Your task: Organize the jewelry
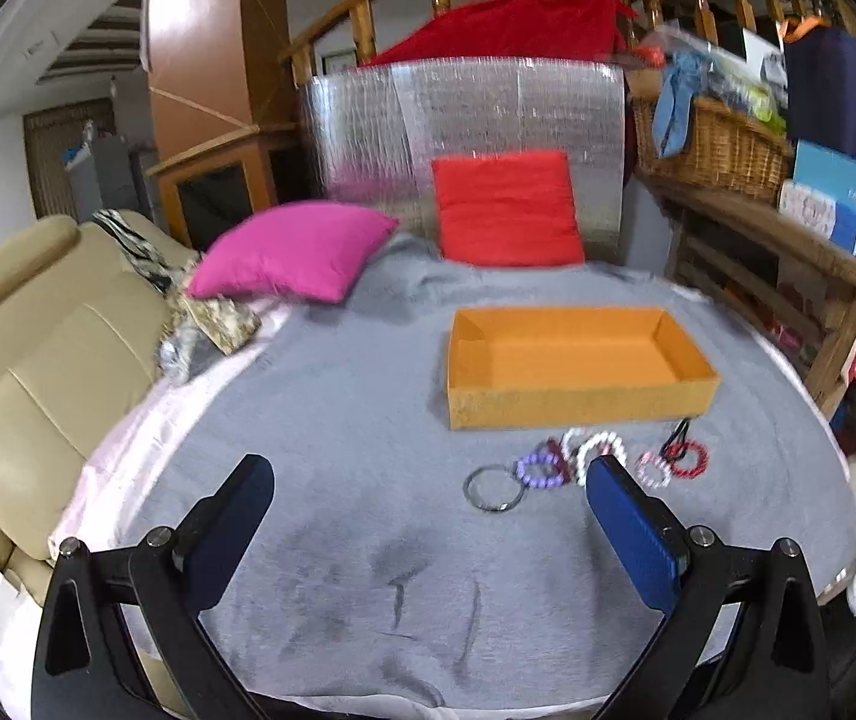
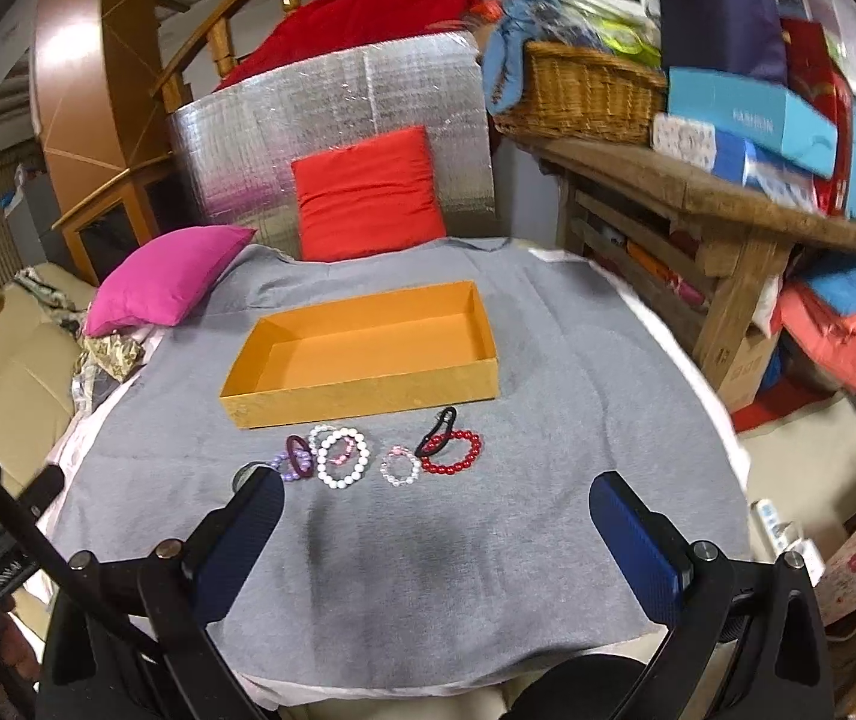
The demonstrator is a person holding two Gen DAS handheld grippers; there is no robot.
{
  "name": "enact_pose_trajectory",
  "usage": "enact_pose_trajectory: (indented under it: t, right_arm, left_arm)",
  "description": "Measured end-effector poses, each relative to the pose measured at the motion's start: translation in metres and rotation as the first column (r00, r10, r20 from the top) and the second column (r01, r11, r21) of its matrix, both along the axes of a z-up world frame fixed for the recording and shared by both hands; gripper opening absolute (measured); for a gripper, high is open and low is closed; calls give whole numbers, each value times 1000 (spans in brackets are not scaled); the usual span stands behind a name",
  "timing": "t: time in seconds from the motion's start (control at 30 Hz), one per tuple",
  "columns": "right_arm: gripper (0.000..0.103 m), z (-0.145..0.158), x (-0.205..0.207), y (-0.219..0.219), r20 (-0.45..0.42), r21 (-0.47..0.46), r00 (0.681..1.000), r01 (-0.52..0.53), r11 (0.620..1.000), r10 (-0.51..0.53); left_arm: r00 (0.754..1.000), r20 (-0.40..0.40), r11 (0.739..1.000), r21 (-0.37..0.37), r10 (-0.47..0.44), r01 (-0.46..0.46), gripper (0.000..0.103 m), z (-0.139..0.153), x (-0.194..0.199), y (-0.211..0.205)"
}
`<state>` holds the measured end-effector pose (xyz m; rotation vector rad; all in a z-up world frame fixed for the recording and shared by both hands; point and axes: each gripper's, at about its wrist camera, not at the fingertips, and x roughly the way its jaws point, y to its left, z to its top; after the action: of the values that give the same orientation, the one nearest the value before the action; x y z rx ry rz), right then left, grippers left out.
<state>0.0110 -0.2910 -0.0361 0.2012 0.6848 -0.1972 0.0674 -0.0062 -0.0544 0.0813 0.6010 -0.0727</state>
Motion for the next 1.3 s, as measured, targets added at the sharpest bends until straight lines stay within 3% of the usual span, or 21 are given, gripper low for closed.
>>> enact_pose_trajectory:
  t: [0.07, 0.2, 0.37, 0.47, 0.53, 0.67, 0.77, 0.87, 0.97, 1.1, 1.3]
  right_arm:
    - [103, -15, 9, -14, -22, 42, 1000, -1, 999, 2]
    - [103, -57, 37, -45, -77, 149, 997, 10, 989, 2]
    - [90, -108, 76, -67, -120, 290, 991, -15, 957, 51]
    - [82, -132, 103, -70, -117, 358, 989, -42, 933, 90]
    - [79, -141, 118, -65, -120, 373, 986, -62, 926, 115]
    - [78, -150, 142, -52, -102, 374, 980, -122, 919, 172]
    - [71, -153, 156, -46, -89, 395, 972, -164, 904, 216]
    - [66, -162, 179, -39, -114, 399, 960, -192, 896, 257]
    - [62, -171, 198, -33, -143, 412, 941, -226, 883, 307]
    - [62, -182, 224, -23, -161, 410, 910, -290, 865, 382]
    - [62, -195, 247, -13, -160, 462, 860, -369, 807, 485]
  left_arm:
    - [999, -50, 1000, -7, -9, 8, 103, -19, 13, 2]
    - [998, -66, 997, -70, -15, 11, 103, -54, 41, 6]
    - [991, -130, 993, -115, -43, 28, 103, -92, 74, 4]
    - [984, -167, 995, -86, -57, 43, 103, -109, 93, -6]
    - [981, -182, 997, -66, -62, 50, 103, -116, 104, -12]
    - [974, -210, 993, -94, -92, 73, 103, -125, 122, -22]
    - [967, -219, 988, -106, -130, 109, 103, -129, 135, -37]
    - [959, -233, 986, -61, -163, 152, 103, -138, 150, -53]
    - [944, -265, 980, -71, -197, 185, 103, -148, 162, -62]
    - [916, -303, 965, -109, -262, 240, 89, -158, 176, -73]
    - [884, -341, 947, -138, -320, 289, 54, -168, 191, -80]
